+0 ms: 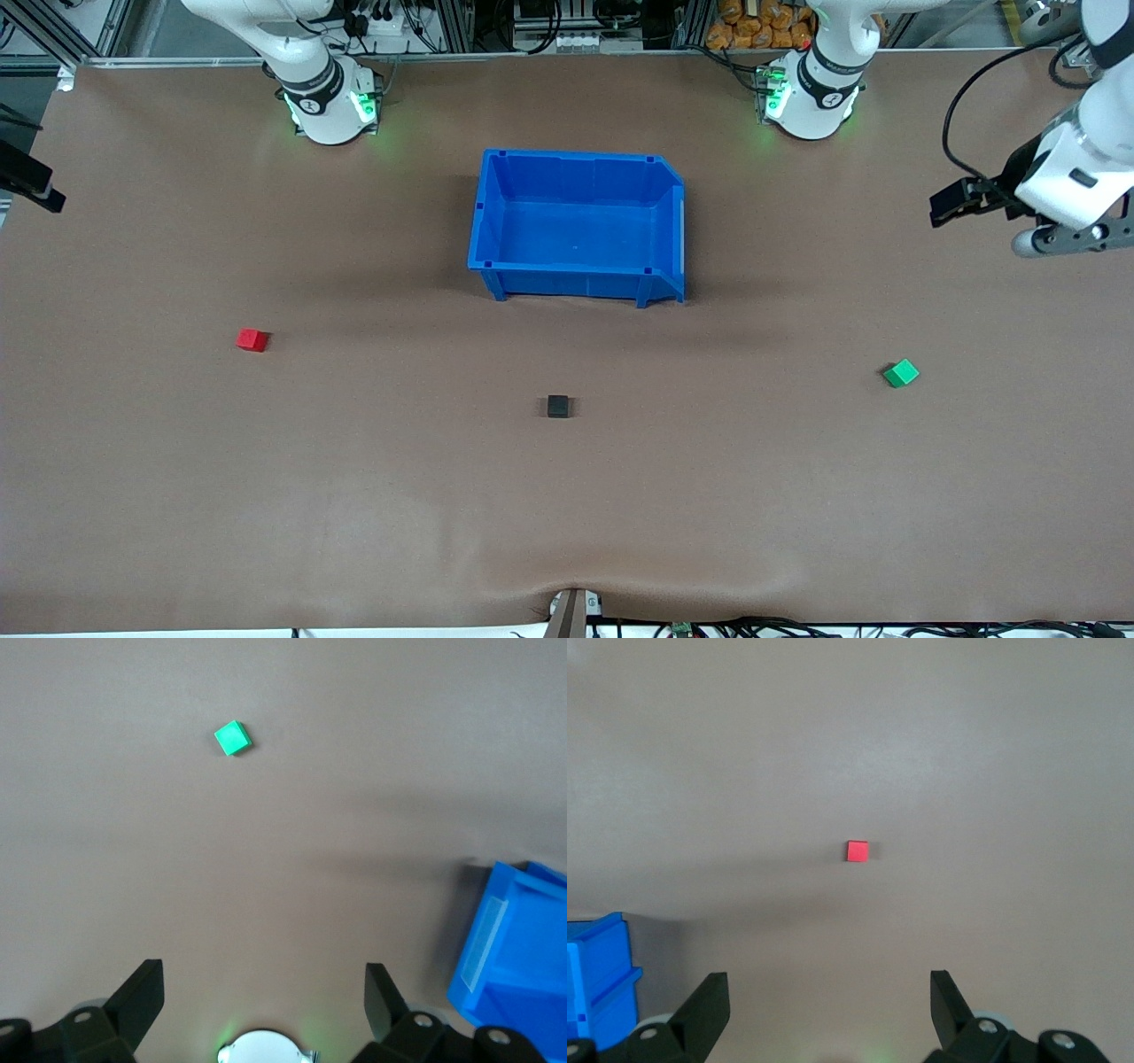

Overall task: Attach green and red cubes to black cube
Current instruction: 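Reach the right gripper to the red cube while the left gripper reaches the green cube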

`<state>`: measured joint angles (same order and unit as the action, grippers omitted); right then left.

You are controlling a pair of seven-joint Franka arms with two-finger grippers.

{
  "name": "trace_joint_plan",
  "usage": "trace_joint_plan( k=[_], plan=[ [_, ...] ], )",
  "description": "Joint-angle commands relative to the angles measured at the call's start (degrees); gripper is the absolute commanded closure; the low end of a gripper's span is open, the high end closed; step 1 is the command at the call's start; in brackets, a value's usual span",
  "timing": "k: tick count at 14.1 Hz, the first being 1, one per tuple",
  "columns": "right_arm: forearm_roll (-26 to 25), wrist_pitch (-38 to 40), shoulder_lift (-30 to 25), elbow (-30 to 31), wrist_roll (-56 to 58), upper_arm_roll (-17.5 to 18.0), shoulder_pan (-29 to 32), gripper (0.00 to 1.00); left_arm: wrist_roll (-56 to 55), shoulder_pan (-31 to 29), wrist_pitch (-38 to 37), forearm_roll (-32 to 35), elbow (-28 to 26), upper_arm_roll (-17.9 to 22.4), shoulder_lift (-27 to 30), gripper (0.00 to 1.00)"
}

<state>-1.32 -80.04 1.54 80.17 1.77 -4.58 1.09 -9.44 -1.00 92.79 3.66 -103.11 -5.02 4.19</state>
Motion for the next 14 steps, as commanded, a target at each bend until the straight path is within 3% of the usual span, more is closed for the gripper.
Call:
trace_joint_plan(
  k=[1,4,10,14],
  plan=[
    [-0.6,0.7,6.2,-1.4,0.3,1.0,1.7,0.00,-0.9,-1.5,6.5,-0.8,-5.9,-0.2,1.1,0.00],
    [-4.3,0.1,6.9,-0.5,-0.2,0.8,2.2,0.00,-1.5,-2.7,13.0,-0.7,-10.3,-0.2,-0.5,0.00],
    [-2.8,-1.0,20.5,-0.2,0.2,0.7,6.4,0.00,-10.9,-4.8,26.2,-0.7,-15.5,-0.2,-8.5,0.00],
    [-2.6,-7.2,28.1,0.5,-0.4,0.7,6.4,0.00,-14.5,-6.5,33.1,-0.8,-15.7,-0.2,-15.9,0.00]
  ],
)
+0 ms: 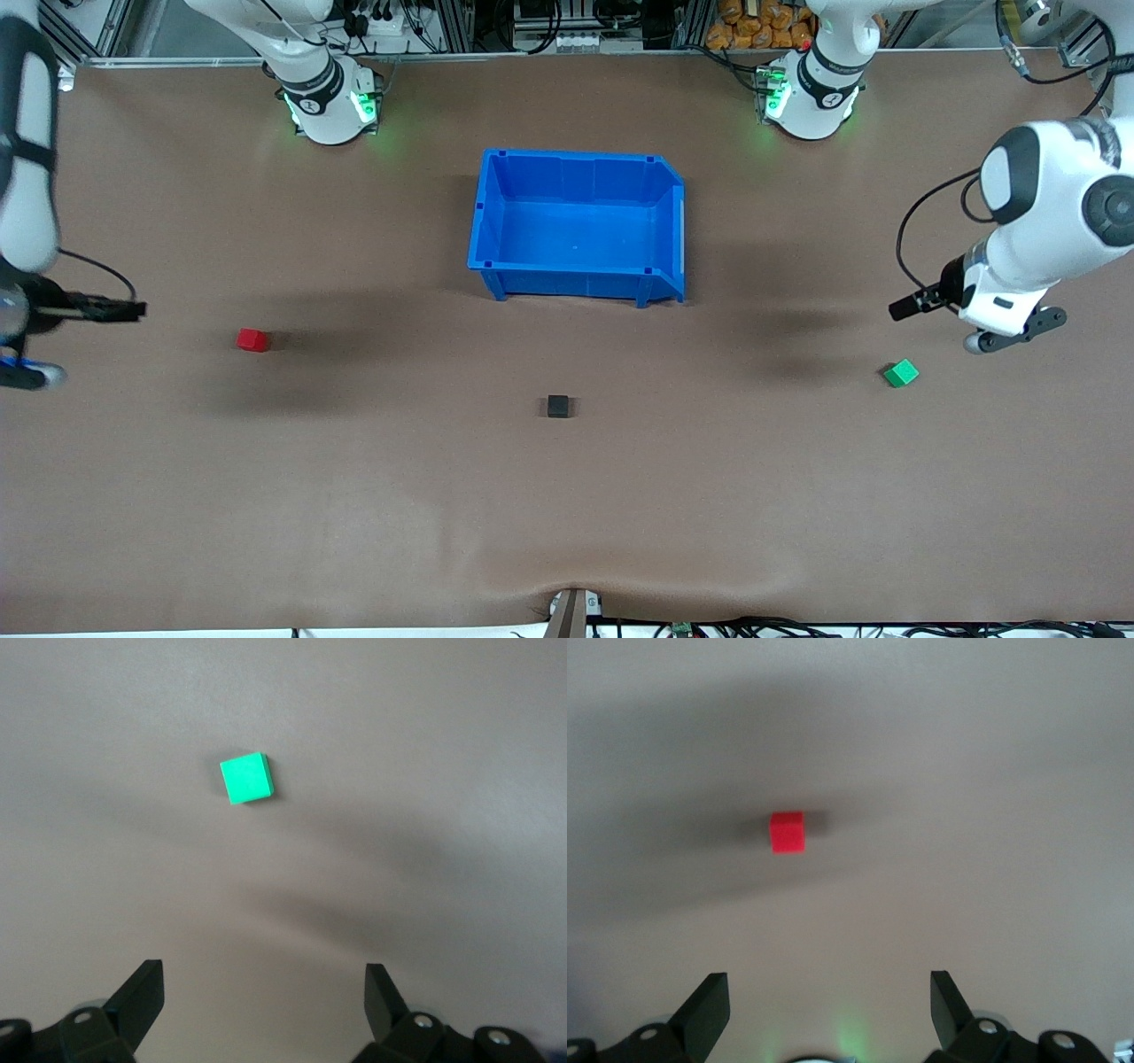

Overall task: Attach green and red cubes to black cube
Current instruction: 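Reach the right gripper to the red cube while the left gripper reaches the green cube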

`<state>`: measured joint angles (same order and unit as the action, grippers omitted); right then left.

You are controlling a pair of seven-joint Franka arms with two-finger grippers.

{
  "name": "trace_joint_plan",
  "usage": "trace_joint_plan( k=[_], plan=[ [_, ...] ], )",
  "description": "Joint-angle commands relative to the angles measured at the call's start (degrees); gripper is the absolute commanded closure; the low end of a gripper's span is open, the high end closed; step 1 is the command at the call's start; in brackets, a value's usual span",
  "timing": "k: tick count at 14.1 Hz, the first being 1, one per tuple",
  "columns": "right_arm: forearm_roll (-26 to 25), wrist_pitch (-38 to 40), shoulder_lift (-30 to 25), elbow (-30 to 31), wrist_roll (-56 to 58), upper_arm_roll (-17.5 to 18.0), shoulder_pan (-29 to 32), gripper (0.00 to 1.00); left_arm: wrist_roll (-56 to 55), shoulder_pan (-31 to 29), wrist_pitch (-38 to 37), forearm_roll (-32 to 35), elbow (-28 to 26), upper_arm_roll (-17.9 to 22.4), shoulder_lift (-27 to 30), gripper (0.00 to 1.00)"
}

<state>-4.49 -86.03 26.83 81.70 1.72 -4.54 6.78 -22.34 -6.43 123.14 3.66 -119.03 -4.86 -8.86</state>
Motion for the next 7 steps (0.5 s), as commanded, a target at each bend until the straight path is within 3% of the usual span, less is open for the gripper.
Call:
trace_joint_plan(
  k=[1,3,5,7],
  plan=[
    [1.1,-3.6,4.3,-0.2,-0.3,0.8,0.7,0.00,-2.0,-1.4,4.4,-0.8,0.3,-0.3,-4.7,0.00],
    [5.1,-10.4,4.7,4.9,-0.3,0.7,1.5,0.00,-2.1,-2.0,5.8,-0.7,2.3,-0.3,-9.0,0.00],
    [5.5,-20.4,5.8,11.4,-0.4,0.8,2.0,0.00,-2.1,-3.1,5.8,-0.8,5.6,-0.3,-12.7,0.00],
    [5.5,-25.6,8.6,13.8,-0.5,0.9,1.7,0.00,-2.1,-4.6,5.8,-0.8,9.2,-0.3,-16.2,0.00]
  ],
)
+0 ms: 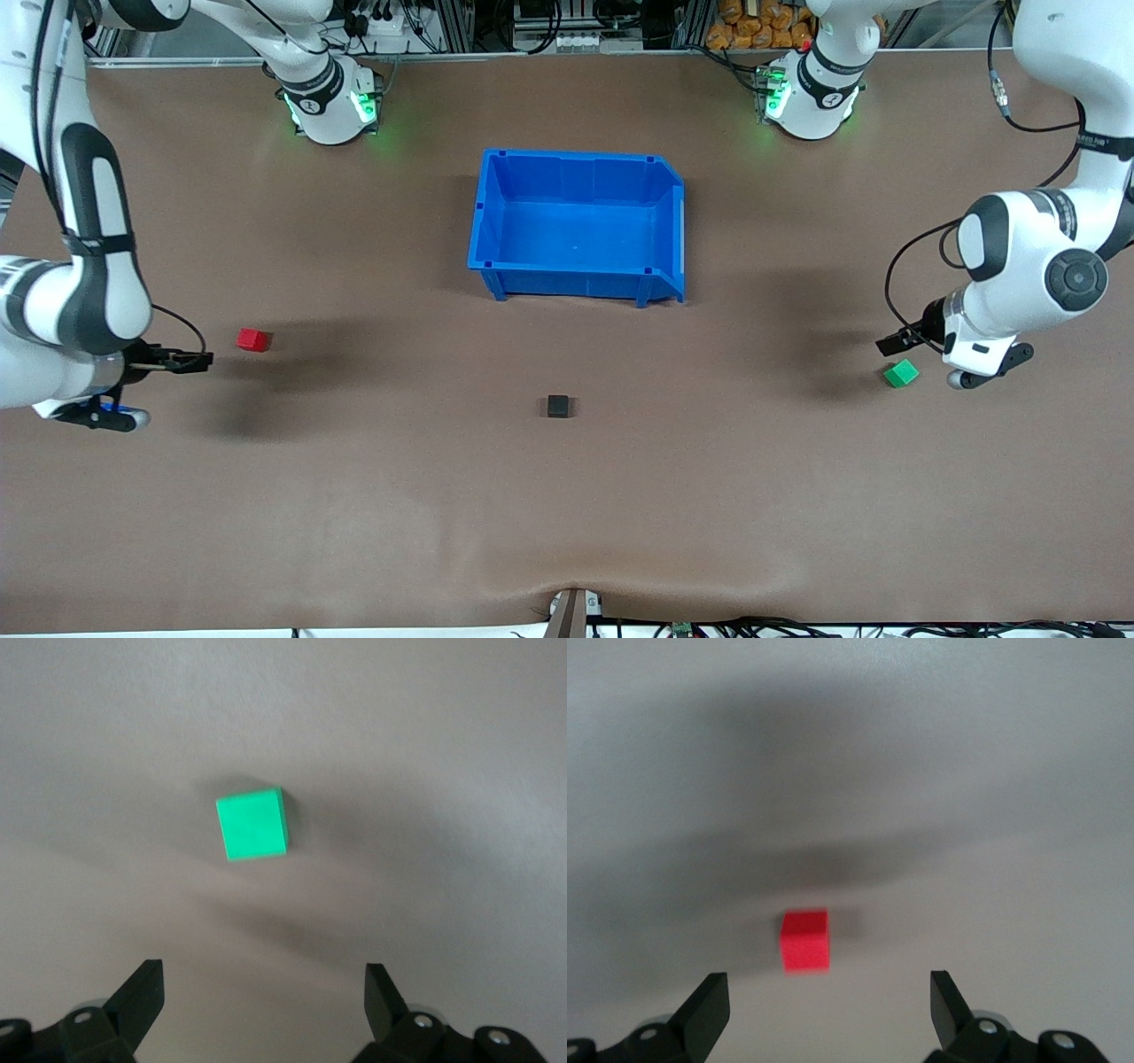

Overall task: Attach green and red cubes to black cube
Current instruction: 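Reach the right gripper to the red cube while the left gripper reaches the green cube, then close the right gripper on the red cube while the left gripper grasps green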

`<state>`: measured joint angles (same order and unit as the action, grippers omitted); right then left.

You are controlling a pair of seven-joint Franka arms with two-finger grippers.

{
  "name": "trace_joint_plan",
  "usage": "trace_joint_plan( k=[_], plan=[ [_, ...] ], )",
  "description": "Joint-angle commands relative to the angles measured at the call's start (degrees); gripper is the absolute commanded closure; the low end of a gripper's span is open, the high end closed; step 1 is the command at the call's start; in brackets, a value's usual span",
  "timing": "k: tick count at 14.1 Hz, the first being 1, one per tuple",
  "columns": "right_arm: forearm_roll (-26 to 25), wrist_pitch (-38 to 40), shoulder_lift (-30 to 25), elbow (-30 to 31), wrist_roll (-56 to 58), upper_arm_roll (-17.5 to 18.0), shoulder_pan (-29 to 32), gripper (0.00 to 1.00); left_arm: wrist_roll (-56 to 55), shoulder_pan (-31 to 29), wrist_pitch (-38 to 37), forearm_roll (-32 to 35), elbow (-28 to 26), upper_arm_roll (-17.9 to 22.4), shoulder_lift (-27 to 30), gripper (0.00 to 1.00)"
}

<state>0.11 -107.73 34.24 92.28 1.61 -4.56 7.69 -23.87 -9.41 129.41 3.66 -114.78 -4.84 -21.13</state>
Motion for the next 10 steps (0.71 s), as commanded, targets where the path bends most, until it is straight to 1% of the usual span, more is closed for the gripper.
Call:
trace_joint_plan(
  k=[1,3,5,7,8,9,10],
  plan=[
    [1.0,-3.7,2.4,3.3,-0.5,1.0,0.9,0.00,-0.6,-1.9,-0.5,-0.8,6.6,-0.3,-5.7,0.00],
    [1.1,-3.6,2.7,4.6,-1.0,1.1,0.8,0.07,-1.1,-3.7,-0.5,-0.8,9.6,-0.3,-9.0,0.03],
    [1.2,-3.7,2.7,5.5,-3.3,1.1,0.2,0.21,-2.6,-4.6,-0.5,-1.0,12.1,-0.3,-11.7,0.06],
    [2.5,-4.0,3.2,5.5,-3.4,1.1,0.0,0.25,-5.2,-4.3,-0.5,-2.2,13.3,-0.3,-13.1,0.12],
    [3.5,-3.9,3.4,5.5,-3.4,1.1,-0.2,0.31,-6.0,-4.1,-0.4,-2.3,13.5,-0.3,-13.3,0.14],
    [3.5,-3.9,3.7,5.5,-3.5,1.2,-0.2,0.35,-6.3,-4.1,-0.3,-2.3,13.5,-0.3,-13.6,0.16],
    [3.6,-3.9,4.0,5.5,-3.5,1.2,-0.3,0.36,-6.3,-4.1,-0.2,-2.3,13.6,-0.3,-14.0,0.17]
  ],
)
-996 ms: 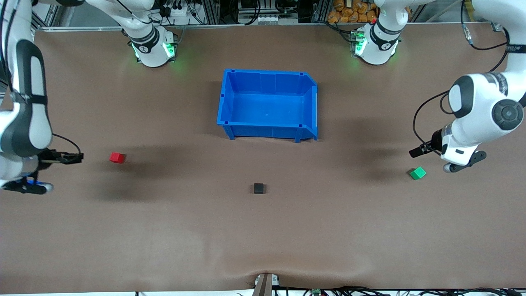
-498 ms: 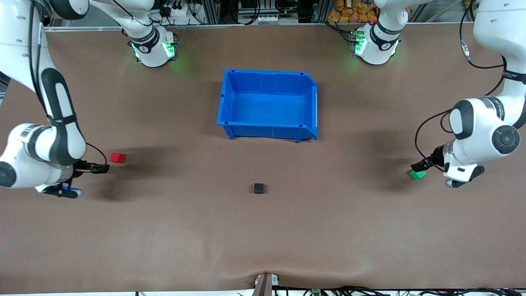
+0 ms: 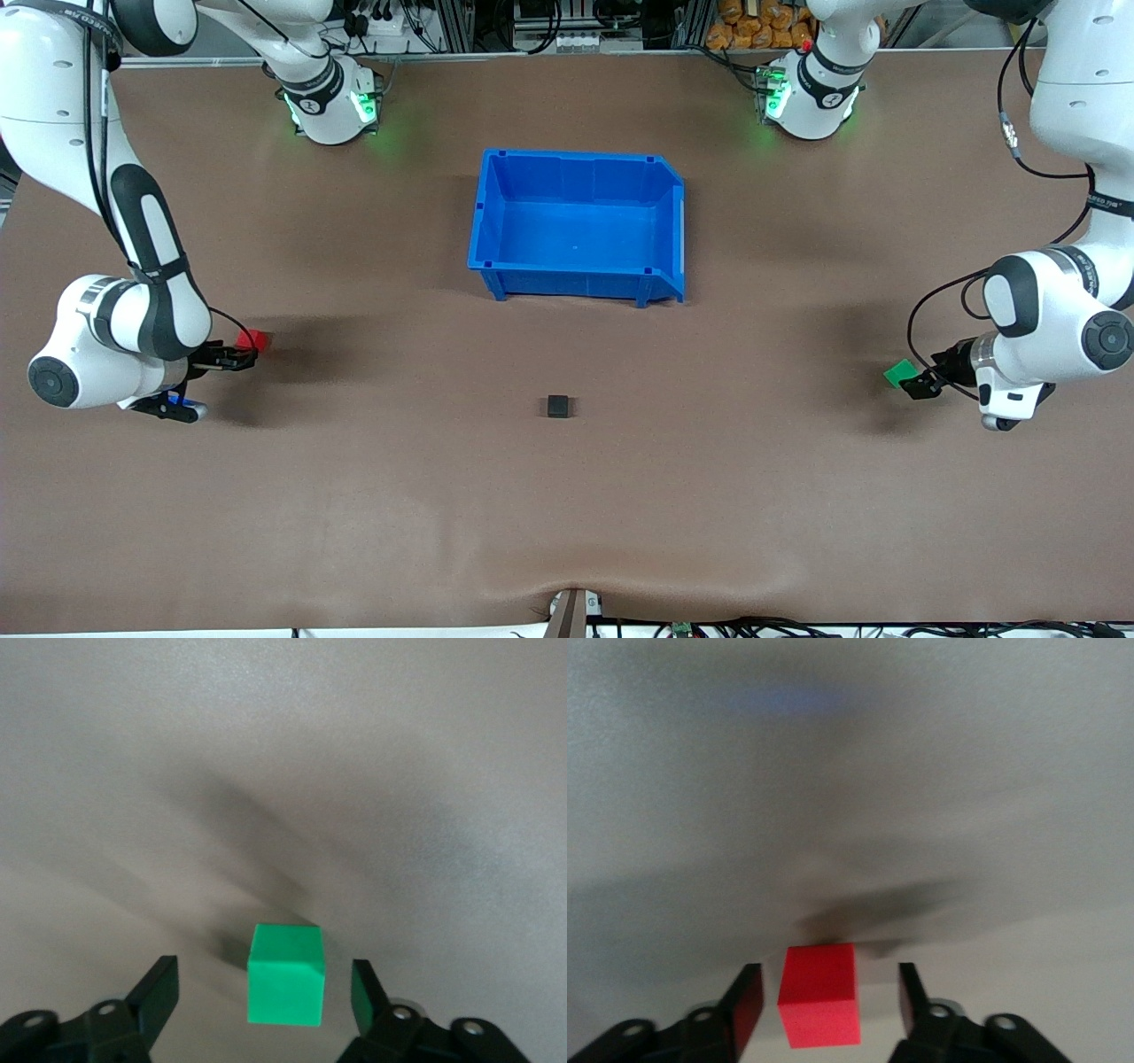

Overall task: Attach green and red cubes to black cube
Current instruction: 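Close the right gripper on the red cube while the left gripper grasps green, then carry the red cube with the right gripper while the left gripper carries green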

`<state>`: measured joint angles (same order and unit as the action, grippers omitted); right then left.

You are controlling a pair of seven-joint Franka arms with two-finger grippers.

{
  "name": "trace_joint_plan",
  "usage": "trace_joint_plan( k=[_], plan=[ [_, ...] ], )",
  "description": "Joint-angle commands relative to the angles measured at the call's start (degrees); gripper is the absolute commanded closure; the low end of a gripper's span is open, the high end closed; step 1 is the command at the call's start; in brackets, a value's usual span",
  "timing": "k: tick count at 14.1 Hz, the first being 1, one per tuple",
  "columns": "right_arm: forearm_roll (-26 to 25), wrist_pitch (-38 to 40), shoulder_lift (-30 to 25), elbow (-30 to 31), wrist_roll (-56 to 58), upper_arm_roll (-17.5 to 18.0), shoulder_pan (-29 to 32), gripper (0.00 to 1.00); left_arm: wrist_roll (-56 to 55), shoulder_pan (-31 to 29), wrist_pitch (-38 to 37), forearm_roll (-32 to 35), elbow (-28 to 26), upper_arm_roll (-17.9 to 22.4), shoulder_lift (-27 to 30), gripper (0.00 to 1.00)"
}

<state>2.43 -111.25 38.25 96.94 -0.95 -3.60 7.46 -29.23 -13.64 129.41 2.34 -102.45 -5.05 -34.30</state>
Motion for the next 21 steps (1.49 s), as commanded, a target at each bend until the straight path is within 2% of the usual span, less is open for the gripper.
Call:
trace_joint_plan(
  k=[1,2,3,4,5,6,8,9,11,13,14,17,21],
  plan=[
    [1.8,-0.4,0.0,1.0,-1.0,0.3,-0.3,0.36,-0.9,0.0,0.4,-1.0,1.3,-0.1,-1.0,0.20],
    [2.6,-0.4,0.2,1.3,-1.0,0.3,-0.3,0.36,-1.0,0.0,0.8,-1.0,1.3,-0.1,-1.6,0.22],
    [2.9,-0.4,0.3,1.7,-1.0,0.3,-0.2,0.48,-1.1,0.0,1.0,-1.3,1.2,-0.1,-1.7,0.28],
    [3.3,-0.1,0.3,1.7,-1.0,0.3,-0.1,0.65,-1.2,0.1,1.0,-1.9,1.2,-0.1,-1.7,0.35],
    [3.3,0.2,0.3,1.6,-1.2,0.3,0.0,0.89,-1.3,0.3,1.0,-2.4,1.2,-0.2,-1.7,0.41],
    [3.3,0.5,0.2,1.4,-2.4,0.3,0.0,1.00,-1.2,0.4,1.0,-2.5,1.2,-0.2,-1.7,0.58],
    [3.3,2.2,0.0,-0.1,-5.4,0.3,0.2,1.00,-1.3,0.5,1.0,-2.7,1.2,-0.2,-1.7,0.90],
    [3.4,4.2,-0.3,-1.8,-7.2,0.3,0.1,1.00,-1.3,0.5,1.0,-3.3,1.1,-0.2,-1.7,1.00],
    [6.2,12.2,-0.4,-8.1,-13.9,1.0,-0.2,1.00,-1.4,0.4,1.0,-4.4,1.1,-0.3,-1.5,1.00],
    [12.9,17.9,-0.2,-13.9,-22.1,1.6,-0.3,1.00,-1.5,0.5,0.8,-4.7,1.1,-0.4,-1.0,1.00],
    [16.4,17.9,-0.2,-15.1,-27.7,1.8,-1.4,1.00,-1.4,0.5,0.7,-4.6,1.0,-0.7,-0.8,1.00],
    [23.0,15.5,0.1,-18.6,-48.1,3.9,-5.4,1.00,-7.0,0.4,0.5,-4.7,1.2,-2.6,0.0,1.00],
    [25.2,-0.7,0.6,-19.3,-75.7,4.0,-14.5,1.00,-18.7,0.5,0.3,-4.7,2.3,-6.9,0.2,1.00]
  ],
)
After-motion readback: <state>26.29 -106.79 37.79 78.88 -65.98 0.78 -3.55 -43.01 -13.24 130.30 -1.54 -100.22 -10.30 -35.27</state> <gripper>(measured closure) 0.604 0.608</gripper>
